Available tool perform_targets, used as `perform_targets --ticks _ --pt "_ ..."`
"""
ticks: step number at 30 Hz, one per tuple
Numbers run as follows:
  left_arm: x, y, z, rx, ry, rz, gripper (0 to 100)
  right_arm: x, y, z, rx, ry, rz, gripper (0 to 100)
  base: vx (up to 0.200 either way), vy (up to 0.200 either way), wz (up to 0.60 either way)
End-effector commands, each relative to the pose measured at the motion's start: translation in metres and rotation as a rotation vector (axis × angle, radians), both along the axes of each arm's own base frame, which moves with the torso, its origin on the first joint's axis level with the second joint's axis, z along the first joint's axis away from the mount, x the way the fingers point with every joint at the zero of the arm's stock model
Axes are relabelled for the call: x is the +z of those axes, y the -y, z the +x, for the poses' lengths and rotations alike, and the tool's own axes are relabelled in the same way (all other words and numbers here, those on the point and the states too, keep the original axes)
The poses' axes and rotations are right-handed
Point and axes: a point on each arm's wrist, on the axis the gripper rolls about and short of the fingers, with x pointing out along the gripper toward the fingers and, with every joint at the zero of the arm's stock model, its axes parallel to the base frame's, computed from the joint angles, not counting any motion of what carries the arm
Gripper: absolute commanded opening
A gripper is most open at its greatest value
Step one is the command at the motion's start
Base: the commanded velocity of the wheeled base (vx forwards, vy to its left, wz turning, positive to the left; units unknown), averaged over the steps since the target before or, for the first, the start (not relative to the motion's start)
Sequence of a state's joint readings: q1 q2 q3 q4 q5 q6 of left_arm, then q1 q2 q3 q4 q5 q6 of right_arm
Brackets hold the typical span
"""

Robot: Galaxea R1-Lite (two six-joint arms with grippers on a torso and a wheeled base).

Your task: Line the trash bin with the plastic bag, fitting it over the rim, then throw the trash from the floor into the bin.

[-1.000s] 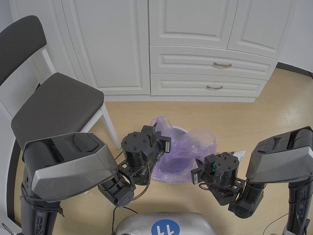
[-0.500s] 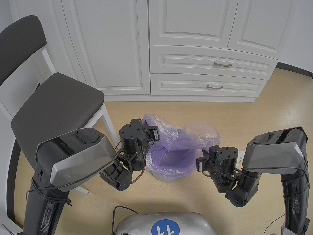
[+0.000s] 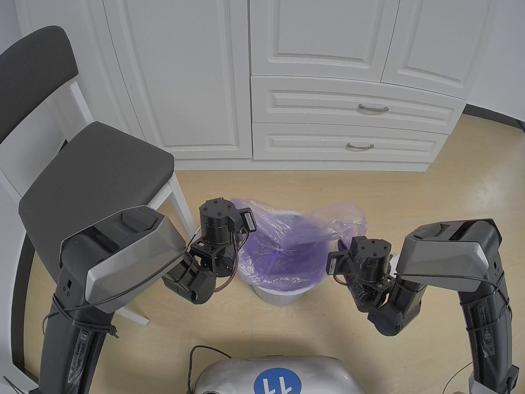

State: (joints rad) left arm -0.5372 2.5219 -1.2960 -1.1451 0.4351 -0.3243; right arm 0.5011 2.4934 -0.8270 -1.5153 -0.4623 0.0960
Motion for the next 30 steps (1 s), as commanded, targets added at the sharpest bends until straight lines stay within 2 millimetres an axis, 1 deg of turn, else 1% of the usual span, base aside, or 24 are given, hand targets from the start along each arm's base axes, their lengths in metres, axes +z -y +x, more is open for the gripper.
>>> perform_targets --ticks 1,5,7,9,10,11,12,13,14,15,17,18,21,24,28,30 --pt "0.000 -0.002 0.003 0.007 -0.010 0.003 0 -0.014 -0.014 0.000 0.023 -0.041 0.038 0 0.000 0.000 0.00" --pt "-0.003 -0.004 0.003 0.012 -0.038 0.018 0 -0.020 -0.018 0.000 0.018 -0.109 0.056 0 0.000 0.000 0.00" --pt "-0.007 -0.007 0.004 0.020 -0.078 0.035 0 -0.019 -0.019 0.001 0.007 -0.152 0.078 0 0.000 0.000 0.00" --pt "-0.006 -0.009 0.007 0.029 -0.102 0.028 0 -0.009 -0.020 0.001 0.001 -0.167 0.089 0 0.000 0.000 0.00" --pt "-0.006 -0.010 0.007 0.031 -0.104 0.028 0 -0.008 -0.020 0.001 0.001 -0.169 0.090 0 0.000 0.000 0.00" --pt "0.000 -0.012 0.010 0.041 -0.111 0.011 0 0.003 -0.019 0.001 -0.005 -0.170 0.105 0 0.000 0.000 0.00" --pt "0.000 -0.013 0.010 0.043 -0.114 0.010 0 0.005 -0.019 0.001 -0.005 -0.169 0.108 0 0.000 0.000 0.00" --pt "0.007 -0.016 0.011 0.051 -0.119 -0.004 0 0.018 -0.018 -0.001 -0.008 -0.167 0.127 0 0.000 0.000 0.00" --pt "0.008 -0.016 0.011 0.053 -0.120 -0.005 0 0.022 -0.018 -0.001 -0.008 -0.165 0.130 0 0.000 0.000 0.00" --pt "0.015 -0.020 0.011 0.060 -0.123 -0.009 0 0.034 -0.016 -0.004 -0.010 -0.171 0.129 0 0.000 0.000 0.00" --pt "0.020 -0.022 0.011 0.063 -0.123 -0.009 0 0.041 -0.014 -0.006 -0.013 -0.188 0.119 0 0.000 0.000 0.00" --pt "0.025 -0.024 0.010 0.068 -0.123 -0.009 0 0.049 -0.010 -0.010 -0.021 -0.213 0.105 0 0.000 0.000 0.00" --pt "0.029 -0.028 0.008 0.073 -0.142 0.004 0 0.055 -0.005 -0.014 -0.030 -0.259 0.077 0 0.000 0.000 0.00" --pt "0.039 -0.037 0.002 0.085 -0.206 0.045 0 0.064 0.003 -0.020 -0.051 -0.331 0.034 0 0.000 0.000 0.00" --pt "0.048 -0.044 -0.006 0.091 -0.245 0.071 0 0.072 0.007 -0.025 -0.053 -0.354 0.013 0 0.000 0.000 0.00" --pt "0.051 -0.051 -0.014 0.089 -0.293 0.132 0 0.074 0.013 -0.036 -0.052 -0.407 -0.039 0 0.000 0.000 0.00"
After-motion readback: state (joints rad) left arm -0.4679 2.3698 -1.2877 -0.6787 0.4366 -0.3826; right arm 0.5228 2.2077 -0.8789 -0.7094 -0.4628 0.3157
